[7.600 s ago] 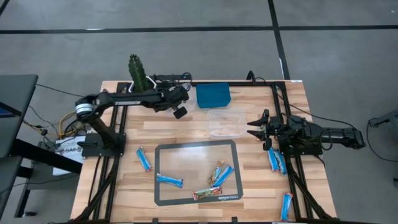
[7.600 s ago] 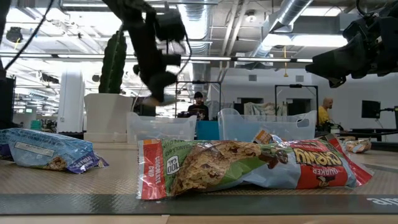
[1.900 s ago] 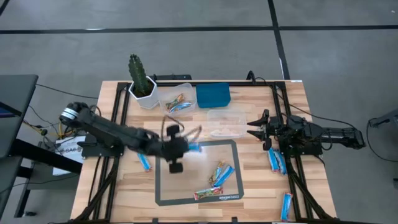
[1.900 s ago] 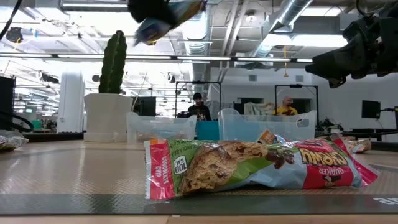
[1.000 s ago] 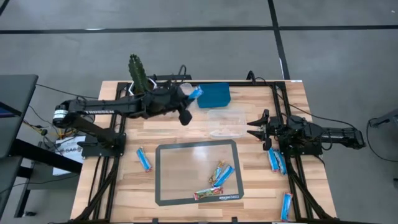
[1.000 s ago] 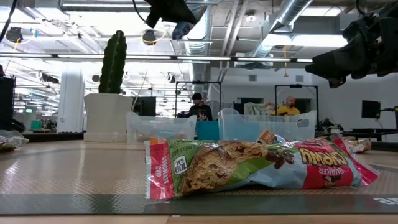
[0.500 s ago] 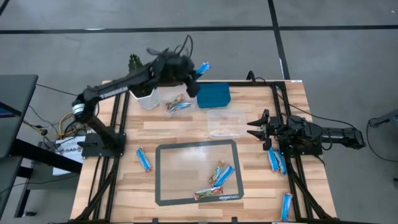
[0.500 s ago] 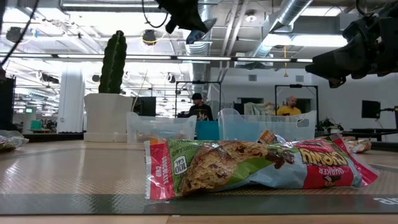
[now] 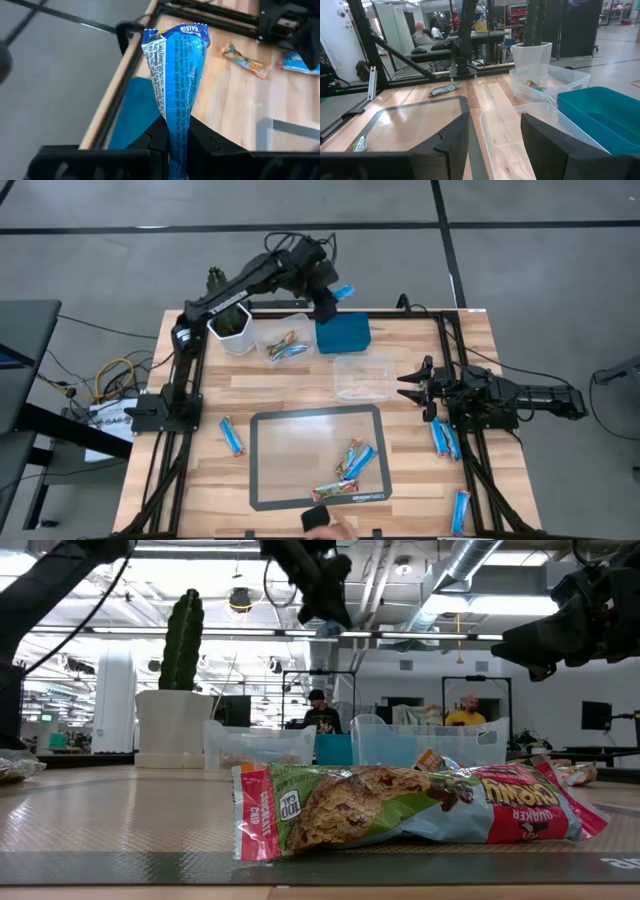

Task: Pick and place Granola Bars by type
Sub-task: Put the blue granola bar into the blue bin

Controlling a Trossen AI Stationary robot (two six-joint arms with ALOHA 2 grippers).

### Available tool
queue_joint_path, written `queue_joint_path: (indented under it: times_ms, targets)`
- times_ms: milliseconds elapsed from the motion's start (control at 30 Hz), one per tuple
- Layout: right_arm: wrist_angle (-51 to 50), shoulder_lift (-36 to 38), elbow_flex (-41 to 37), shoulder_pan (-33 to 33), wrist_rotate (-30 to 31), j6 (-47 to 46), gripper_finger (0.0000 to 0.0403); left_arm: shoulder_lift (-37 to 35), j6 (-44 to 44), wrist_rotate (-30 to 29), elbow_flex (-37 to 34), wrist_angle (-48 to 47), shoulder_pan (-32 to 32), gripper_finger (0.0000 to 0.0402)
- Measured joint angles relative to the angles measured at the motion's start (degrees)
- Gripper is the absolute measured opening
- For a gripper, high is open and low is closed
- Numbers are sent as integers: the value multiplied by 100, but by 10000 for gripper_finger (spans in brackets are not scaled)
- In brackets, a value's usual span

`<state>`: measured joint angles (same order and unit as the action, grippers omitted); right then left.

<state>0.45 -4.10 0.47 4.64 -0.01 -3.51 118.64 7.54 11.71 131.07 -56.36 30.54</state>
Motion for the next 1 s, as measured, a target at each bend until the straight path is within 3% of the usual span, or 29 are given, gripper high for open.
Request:
queue_joint_path:
  times_ms: [733, 1000]
  targets:
    - [-1, -1, 0, 0, -3, -1, 170, 1280, 384, 19, -11, 269, 119, 30]
    - [0, 0, 0, 0, -2, 0, 170, 1489, 342, -11, -15, 321, 121, 68]
